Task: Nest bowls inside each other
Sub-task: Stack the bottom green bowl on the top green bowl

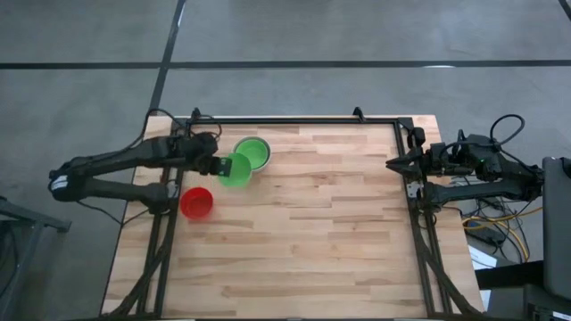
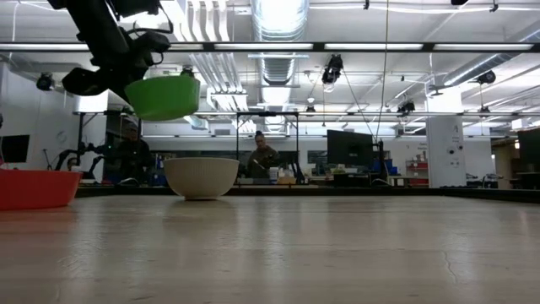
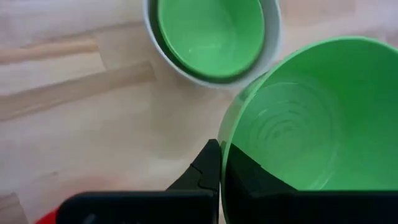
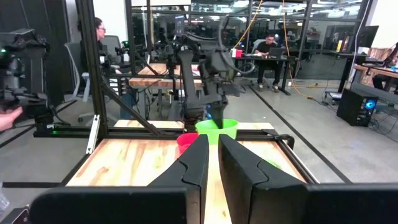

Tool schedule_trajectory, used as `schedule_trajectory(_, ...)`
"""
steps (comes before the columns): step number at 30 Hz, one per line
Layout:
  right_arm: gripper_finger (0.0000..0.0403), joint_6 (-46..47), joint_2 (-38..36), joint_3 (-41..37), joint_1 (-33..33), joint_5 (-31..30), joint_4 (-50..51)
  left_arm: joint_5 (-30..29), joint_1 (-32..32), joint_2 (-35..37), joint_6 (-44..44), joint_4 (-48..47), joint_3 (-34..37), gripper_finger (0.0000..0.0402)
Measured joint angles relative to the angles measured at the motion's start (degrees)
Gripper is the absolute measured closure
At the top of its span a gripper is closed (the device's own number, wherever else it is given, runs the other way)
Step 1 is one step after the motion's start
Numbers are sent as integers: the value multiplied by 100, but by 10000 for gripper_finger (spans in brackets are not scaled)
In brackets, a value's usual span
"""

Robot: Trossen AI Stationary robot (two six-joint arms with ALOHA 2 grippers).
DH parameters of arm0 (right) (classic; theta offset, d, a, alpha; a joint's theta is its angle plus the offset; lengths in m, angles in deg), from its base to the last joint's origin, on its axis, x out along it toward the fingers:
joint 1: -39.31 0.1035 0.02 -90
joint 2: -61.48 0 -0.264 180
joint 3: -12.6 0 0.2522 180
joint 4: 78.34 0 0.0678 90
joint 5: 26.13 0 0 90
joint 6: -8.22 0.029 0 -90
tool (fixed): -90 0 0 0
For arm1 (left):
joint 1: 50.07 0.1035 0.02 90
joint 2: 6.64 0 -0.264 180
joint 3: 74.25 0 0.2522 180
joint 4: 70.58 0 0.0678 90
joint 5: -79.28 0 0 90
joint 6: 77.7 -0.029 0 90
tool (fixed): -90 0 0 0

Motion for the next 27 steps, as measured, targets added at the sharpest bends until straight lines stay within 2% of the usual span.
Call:
schedule_trajectory(15, 369, -1, -2, -2, 0, 0, 0, 200, 1392, -322, -592, 721, 0, 396)
schedule_trajectory(18, 369, 1, 0, -1, 1, -1, 0, 399, 1625, -472, -677, 839, 0, 395)
schedule_trajectory(27, 369, 1, -1, 0, 2, 0, 0, 828, 1977, -1081, -825, 1145, -22, 397)
